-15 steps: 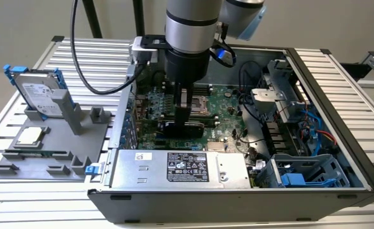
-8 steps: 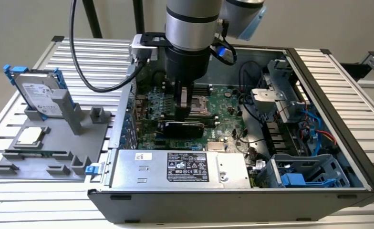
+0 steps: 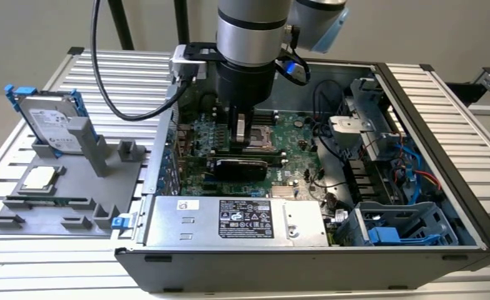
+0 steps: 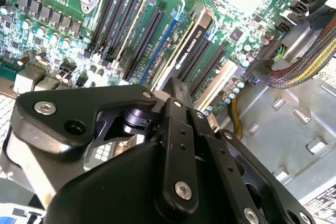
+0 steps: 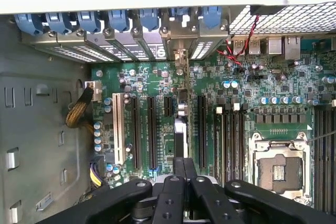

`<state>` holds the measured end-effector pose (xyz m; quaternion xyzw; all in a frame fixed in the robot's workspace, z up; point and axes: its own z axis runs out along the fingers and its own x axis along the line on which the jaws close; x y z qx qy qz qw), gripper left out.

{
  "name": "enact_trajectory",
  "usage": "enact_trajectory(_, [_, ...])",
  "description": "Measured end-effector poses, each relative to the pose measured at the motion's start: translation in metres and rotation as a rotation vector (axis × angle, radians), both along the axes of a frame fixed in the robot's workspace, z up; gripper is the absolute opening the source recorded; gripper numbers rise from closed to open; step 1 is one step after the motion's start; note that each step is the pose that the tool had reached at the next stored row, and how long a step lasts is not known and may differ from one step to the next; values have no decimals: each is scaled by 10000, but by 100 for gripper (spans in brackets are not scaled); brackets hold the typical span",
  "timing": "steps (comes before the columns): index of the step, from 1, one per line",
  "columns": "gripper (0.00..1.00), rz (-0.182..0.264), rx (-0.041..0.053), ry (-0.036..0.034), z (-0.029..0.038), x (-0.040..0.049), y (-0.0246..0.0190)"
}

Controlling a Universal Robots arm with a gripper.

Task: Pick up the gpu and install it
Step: 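Press down on the gpu until it lock into place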

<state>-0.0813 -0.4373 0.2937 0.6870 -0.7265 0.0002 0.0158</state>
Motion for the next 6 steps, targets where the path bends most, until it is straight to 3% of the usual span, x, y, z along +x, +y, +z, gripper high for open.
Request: enact_trajectory(6, [0, 1, -24, 0, 0, 0, 0])
